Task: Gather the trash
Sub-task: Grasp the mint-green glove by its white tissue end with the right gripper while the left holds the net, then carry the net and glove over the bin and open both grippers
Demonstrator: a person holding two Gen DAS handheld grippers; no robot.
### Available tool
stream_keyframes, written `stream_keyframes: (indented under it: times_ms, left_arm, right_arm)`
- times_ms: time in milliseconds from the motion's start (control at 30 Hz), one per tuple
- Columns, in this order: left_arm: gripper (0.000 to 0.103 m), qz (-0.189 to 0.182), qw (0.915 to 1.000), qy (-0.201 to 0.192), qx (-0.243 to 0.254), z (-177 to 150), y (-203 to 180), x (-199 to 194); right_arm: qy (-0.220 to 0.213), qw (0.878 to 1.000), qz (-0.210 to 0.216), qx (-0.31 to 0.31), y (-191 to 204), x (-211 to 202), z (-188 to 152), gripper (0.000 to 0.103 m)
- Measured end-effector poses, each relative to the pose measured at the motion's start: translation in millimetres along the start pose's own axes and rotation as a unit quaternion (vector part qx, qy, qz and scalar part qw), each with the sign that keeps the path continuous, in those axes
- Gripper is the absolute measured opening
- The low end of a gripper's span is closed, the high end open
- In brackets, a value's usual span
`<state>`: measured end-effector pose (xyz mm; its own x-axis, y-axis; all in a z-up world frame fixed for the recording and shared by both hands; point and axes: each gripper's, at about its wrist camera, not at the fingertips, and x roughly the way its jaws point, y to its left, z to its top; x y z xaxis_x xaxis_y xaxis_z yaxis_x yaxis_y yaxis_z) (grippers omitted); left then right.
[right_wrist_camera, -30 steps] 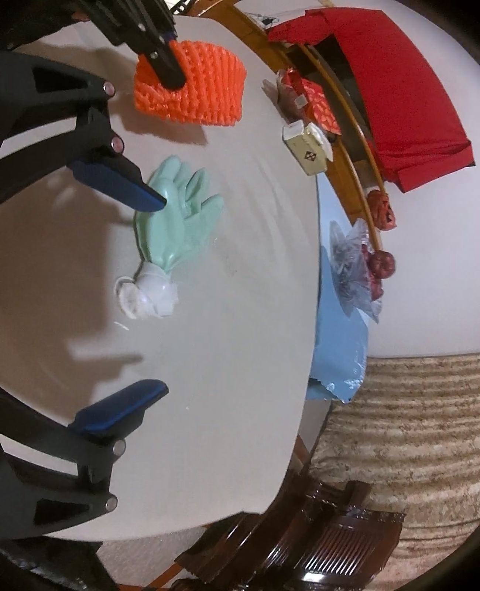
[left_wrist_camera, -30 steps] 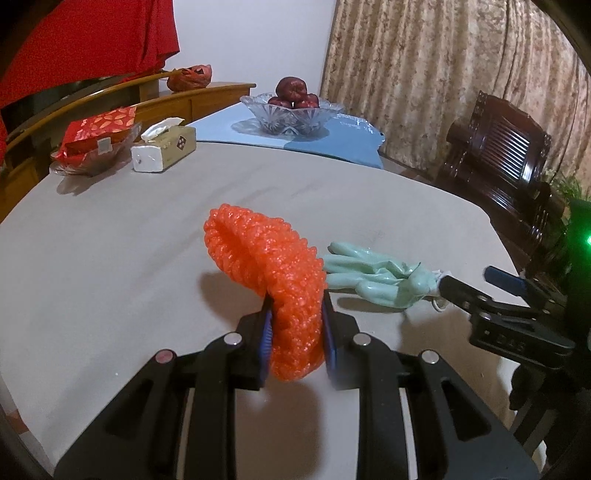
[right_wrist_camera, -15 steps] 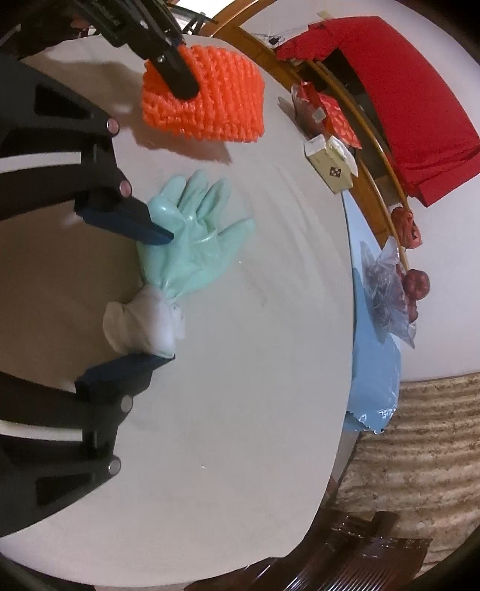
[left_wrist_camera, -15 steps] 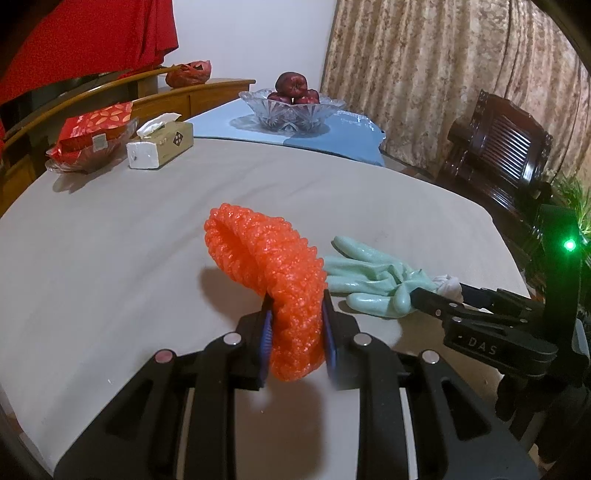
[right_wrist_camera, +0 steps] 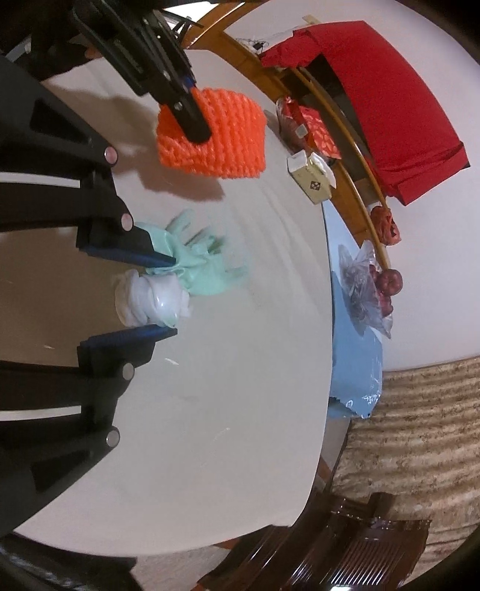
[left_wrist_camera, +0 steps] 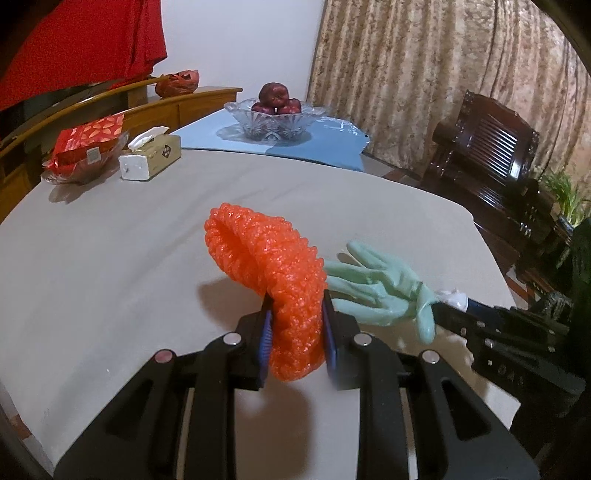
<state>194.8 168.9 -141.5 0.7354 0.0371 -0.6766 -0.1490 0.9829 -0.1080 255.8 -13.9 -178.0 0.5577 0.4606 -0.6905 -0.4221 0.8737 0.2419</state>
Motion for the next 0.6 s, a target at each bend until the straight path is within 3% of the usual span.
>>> stream_keyframes:
  times_ms: [133, 367, 600]
  left_arm:
    - [0.023, -0.001, 0.9999, 0.01, 0.005, -11, -3, 0]
    - [0.023, 0.005, 0.9997, 0.025, 0.001, -22, 4, 5]
    - [0.023, 0.005, 0.9995, 0.032, -0.004, -24, 7, 10]
  right_arm:
    - [0.025, 1.0, 0.002, -0.018, 8, 2, -12, 0.032]
    - [0.048, 0.998, 0.006, -0.042, 8, 17, -16, 0.056]
    - [0.061, 0.996, 0.001, -0.065, 6, 42, -10, 0.059]
